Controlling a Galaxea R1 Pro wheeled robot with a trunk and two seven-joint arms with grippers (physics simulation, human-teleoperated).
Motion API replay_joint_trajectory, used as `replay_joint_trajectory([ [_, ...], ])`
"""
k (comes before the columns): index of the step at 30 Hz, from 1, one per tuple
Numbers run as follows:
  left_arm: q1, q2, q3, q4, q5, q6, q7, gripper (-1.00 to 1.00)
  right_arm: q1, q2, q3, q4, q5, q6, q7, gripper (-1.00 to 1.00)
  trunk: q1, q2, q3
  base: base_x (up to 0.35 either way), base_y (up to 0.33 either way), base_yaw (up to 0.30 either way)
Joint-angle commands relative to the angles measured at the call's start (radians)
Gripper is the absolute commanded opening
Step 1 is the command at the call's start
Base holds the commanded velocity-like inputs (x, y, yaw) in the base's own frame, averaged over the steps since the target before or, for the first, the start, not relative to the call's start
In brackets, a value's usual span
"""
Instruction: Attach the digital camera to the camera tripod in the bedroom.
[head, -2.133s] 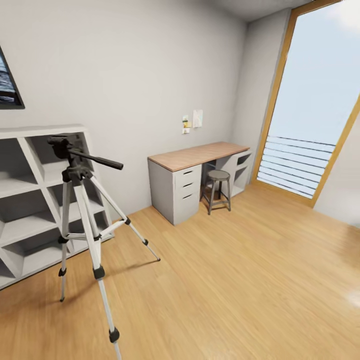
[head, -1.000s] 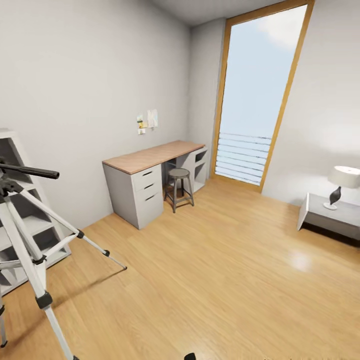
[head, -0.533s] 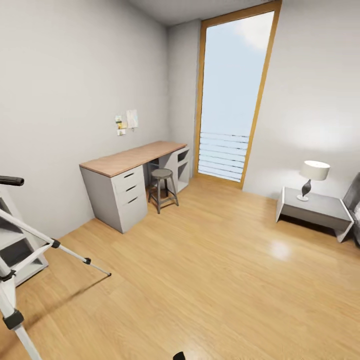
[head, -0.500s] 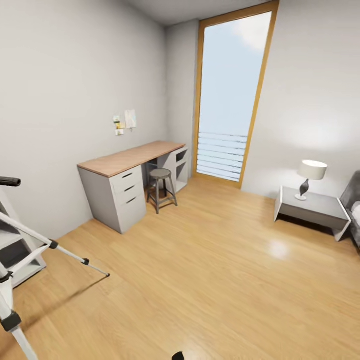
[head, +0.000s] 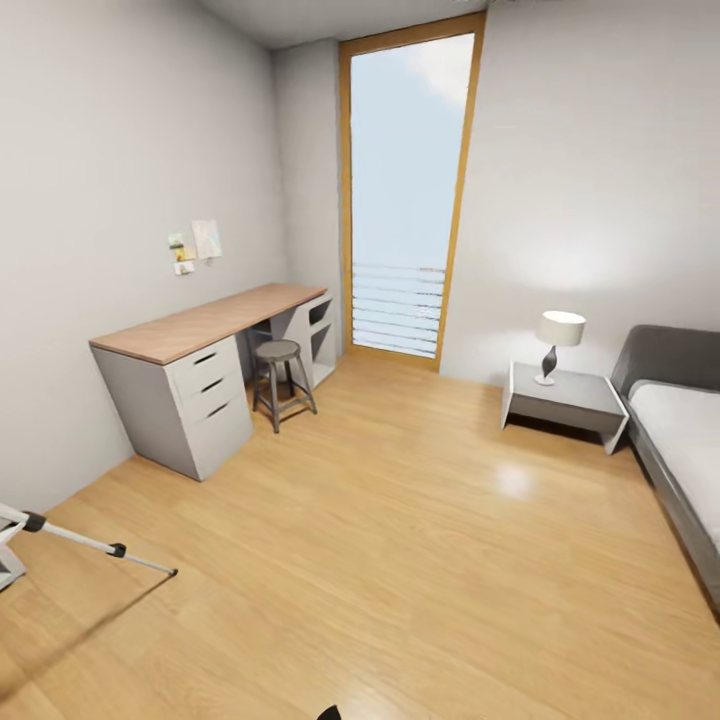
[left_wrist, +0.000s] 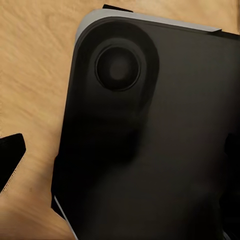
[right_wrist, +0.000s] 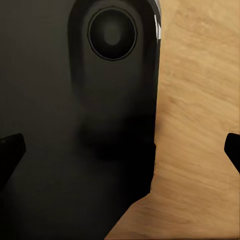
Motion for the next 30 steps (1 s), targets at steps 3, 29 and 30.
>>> replay_joint_trajectory([
  [3,0.000,0.000,0.000,0.000,0.006,-0.003,-0.001,1.00,0.000,0.000,0.001,0.000,0.000,-0.003,0.000,1.00,0.000,0.000,-0.001,0.000,0.000,-0.289],
  [29,0.000,0.000,-0.001,0.000,0.005,-0.003,0.000,1.00,0.000,0.001,0.002,0.000,0.000,-0.003,0.000,1.00,0.000,0.000,-0.001,0.052,0.198,-0.289],
  [30,0.000,0.000,-0.001,0.000,0.006,-0.003,0.000,1.00,0.000,0.000,0.002,0.000,0.000,-0.003,0.000,1.00,0.000,0.000,-0.001,0.007,0.029,-0.289],
])
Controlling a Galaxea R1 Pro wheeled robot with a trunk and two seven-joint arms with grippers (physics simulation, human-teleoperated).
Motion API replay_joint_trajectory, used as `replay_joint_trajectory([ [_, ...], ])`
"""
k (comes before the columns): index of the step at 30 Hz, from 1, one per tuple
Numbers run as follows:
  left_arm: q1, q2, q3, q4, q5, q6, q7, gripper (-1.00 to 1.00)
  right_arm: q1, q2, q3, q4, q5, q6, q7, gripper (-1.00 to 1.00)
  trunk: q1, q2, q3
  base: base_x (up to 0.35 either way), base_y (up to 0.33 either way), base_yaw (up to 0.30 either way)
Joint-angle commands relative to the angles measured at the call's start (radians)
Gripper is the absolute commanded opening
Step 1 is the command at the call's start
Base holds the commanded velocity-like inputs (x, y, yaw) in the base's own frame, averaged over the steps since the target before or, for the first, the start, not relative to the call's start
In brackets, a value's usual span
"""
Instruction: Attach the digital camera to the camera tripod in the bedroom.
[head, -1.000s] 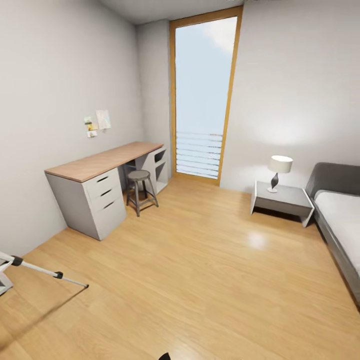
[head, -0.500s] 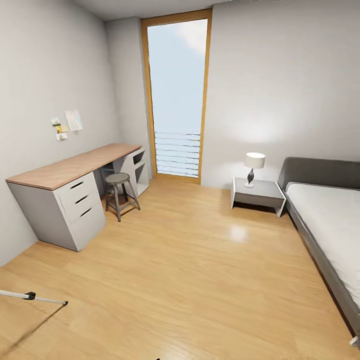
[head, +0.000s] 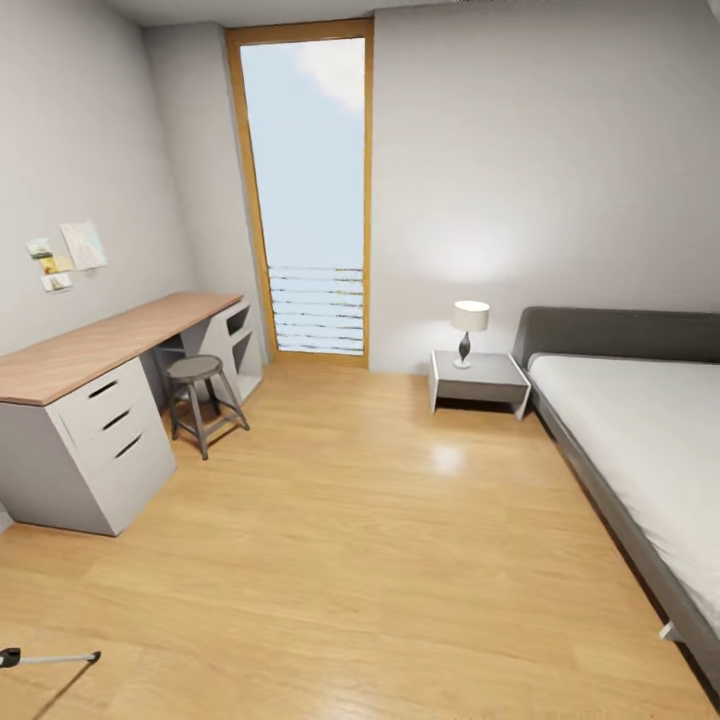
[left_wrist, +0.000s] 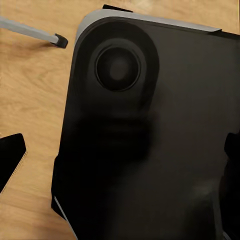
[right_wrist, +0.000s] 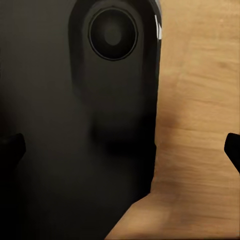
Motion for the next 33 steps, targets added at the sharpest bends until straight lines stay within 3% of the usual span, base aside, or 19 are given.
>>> replay_joint_trajectory([
  [1,0.000,0.000,0.000,0.000,0.006,-0.003,0.000,1.00,0.000,0.000,0.000,0.000,0.000,-0.003,0.000,1.00,0.000,0.000,-0.001,0.006,0.023,-0.289],
  [33,0.000,0.000,0.000,0.000,0.006,-0.003,0.000,1.00,0.000,-0.001,0.000,0.000,0.000,-0.002,0.000,1.00,0.000,0.000,-0.001,0.001,0.002,-0.289],
])
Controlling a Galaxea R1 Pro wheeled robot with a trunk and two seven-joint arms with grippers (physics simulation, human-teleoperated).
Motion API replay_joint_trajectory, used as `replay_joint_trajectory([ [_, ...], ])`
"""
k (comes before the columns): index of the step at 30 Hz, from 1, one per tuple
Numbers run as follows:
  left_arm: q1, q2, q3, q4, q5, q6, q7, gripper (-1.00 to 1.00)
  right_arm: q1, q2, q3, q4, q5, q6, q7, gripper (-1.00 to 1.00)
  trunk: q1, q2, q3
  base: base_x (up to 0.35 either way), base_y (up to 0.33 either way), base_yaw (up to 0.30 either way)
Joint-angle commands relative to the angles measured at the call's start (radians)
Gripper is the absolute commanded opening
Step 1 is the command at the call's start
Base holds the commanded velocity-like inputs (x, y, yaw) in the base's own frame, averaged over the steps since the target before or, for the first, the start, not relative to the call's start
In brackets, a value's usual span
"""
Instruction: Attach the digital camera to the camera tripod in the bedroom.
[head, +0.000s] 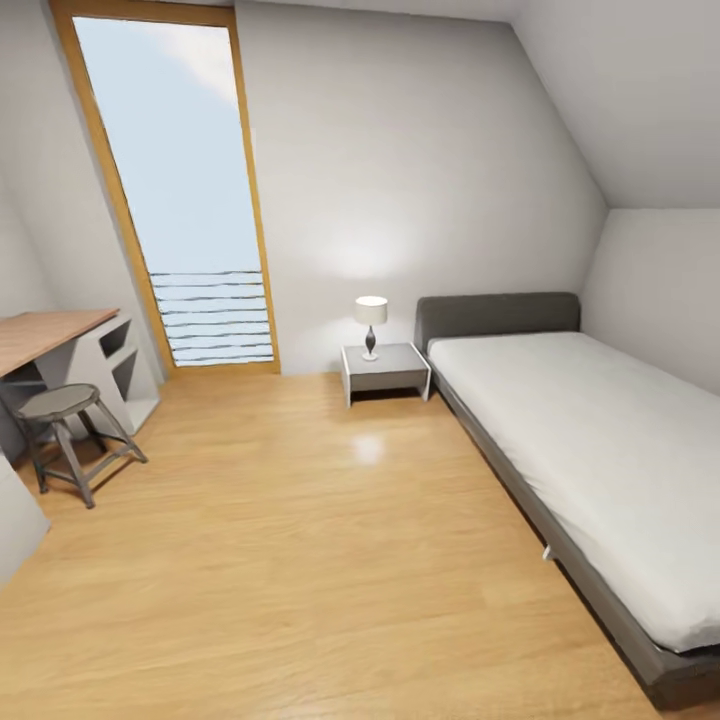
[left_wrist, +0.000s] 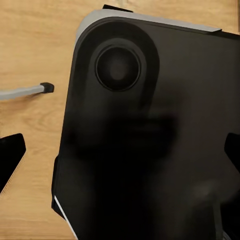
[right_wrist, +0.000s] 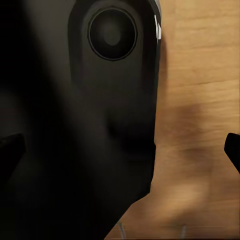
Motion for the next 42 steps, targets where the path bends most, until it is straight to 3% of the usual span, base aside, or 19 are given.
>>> replay_joint_trajectory([
  [1,0.000,0.000,0.000,0.000,0.006,-0.003,0.000,1.00,0.000,0.000,0.000,0.000,0.000,-0.002,0.000,1.00,0.000,0.000,-0.001,0.000,0.000,-0.289],
  [29,0.000,0.000,0.000,0.000,0.005,-0.002,0.000,1.00,0.000,0.000,0.000,0.000,0.000,-0.002,0.000,1.00,0.000,0.000,-0.001,0.000,0.000,-0.286],
  [42,0.000,0.000,0.000,0.000,0.004,-0.002,0.000,1.00,0.000,-0.004,0.001,0.000,-0.001,0.000,0.000,1.00,0.000,0.000,-0.001,0.000,0.000,-0.043],
])
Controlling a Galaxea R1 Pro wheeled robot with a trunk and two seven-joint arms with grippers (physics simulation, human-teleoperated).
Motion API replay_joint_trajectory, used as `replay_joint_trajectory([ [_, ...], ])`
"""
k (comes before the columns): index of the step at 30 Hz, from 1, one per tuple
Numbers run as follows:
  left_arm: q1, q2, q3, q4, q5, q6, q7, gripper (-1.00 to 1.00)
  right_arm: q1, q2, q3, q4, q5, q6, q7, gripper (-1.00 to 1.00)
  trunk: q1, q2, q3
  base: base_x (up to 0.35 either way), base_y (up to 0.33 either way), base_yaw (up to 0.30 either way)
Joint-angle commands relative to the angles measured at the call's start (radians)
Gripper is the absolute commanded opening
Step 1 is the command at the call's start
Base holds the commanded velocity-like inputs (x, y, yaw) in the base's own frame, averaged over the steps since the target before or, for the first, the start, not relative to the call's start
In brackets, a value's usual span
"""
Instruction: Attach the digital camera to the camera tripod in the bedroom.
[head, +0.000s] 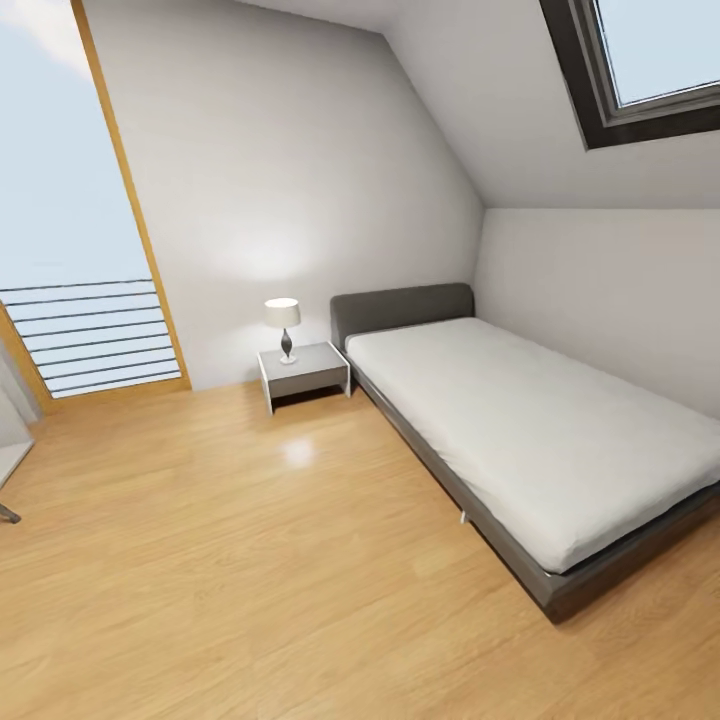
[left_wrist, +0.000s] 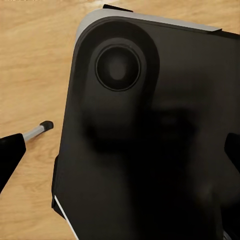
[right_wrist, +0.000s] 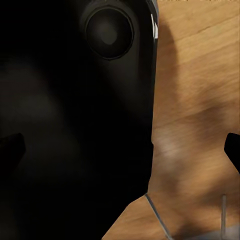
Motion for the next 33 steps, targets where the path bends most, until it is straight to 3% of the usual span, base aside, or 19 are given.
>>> replay_joint_trajectory([
  [1,0.000,0.000,0.000,0.000,0.006,-0.002,0.000,1.00,0.000,0.000,0.001,0.000,0.000,-0.003,0.000,1.00,0.000,0.000,-0.001,0.000,0.000,-0.002],
  [23,0.000,0.000,0.001,0.000,0.008,-0.002,0.000,1.00,0.000,0.000,0.001,0.000,0.001,-0.005,0.000,1.00,0.000,0.000,-0.001,-0.001,0.000,0.000],
  [33,0.000,-0.001,0.000,0.000,0.007,-0.002,0.000,1.00,0.000,0.000,0.001,0.000,0.000,-0.004,0.000,1.00,0.000,0.000,-0.001,-0.153,0.000,0.000],
])
